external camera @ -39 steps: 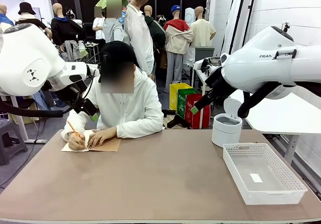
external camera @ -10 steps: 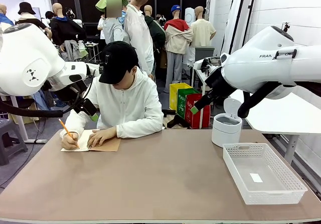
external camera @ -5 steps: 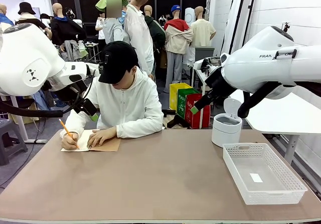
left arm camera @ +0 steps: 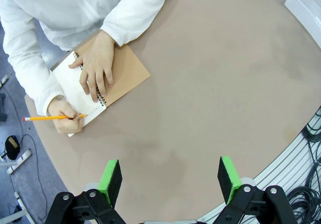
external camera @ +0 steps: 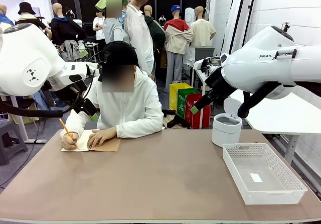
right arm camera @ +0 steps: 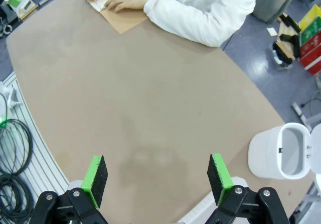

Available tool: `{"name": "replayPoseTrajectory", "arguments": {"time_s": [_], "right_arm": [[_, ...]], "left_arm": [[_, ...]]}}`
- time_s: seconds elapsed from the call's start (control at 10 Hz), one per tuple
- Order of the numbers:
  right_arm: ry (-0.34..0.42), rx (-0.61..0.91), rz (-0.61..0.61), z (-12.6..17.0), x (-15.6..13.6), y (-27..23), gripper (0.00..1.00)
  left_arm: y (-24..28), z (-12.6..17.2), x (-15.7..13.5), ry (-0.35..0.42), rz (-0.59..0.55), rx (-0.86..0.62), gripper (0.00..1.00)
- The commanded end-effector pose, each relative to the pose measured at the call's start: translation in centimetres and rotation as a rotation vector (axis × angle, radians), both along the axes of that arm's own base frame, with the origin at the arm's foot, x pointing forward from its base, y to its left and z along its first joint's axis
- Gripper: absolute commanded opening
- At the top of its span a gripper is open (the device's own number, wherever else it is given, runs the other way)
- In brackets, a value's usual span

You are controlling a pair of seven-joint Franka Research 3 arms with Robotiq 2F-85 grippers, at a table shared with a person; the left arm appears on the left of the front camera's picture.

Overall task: Sort the paper based on its condition.
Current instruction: If a person hands you a paper, place it in the Organizing basket , and if it's crumpled, put it in the Trash can.

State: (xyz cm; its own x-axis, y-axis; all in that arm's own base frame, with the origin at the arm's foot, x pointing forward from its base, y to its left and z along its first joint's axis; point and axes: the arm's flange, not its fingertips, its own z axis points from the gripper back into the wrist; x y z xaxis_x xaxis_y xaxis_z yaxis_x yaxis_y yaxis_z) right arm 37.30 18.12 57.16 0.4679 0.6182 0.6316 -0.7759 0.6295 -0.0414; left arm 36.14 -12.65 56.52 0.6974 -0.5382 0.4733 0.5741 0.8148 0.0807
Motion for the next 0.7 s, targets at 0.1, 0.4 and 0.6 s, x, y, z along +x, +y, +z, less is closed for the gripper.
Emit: {"name": "replayPoseTrajectory", "arguments": {"time_s": [0.1, 0.4, 0.6], "right_arm": [[0.007, 0.001, 0.003, 0.04, 0.00, -0.02, 1.00], [0.007, 0.001, 0.003, 0.04, 0.00, -0.02, 1.00], [0.007, 0.001, 0.003, 0.04, 0.00, -0.02, 1.00]], "left_arm": [[0.08, 0.17, -0.07, -0.004, 0.000, -0.003, 1.00], [0.08, 0.17, -0.07, -0.004, 0.000, -0.003, 1.00], [0.08, 0.17, -0.07, -0.004, 0.000, -0.003, 1.00]]}}
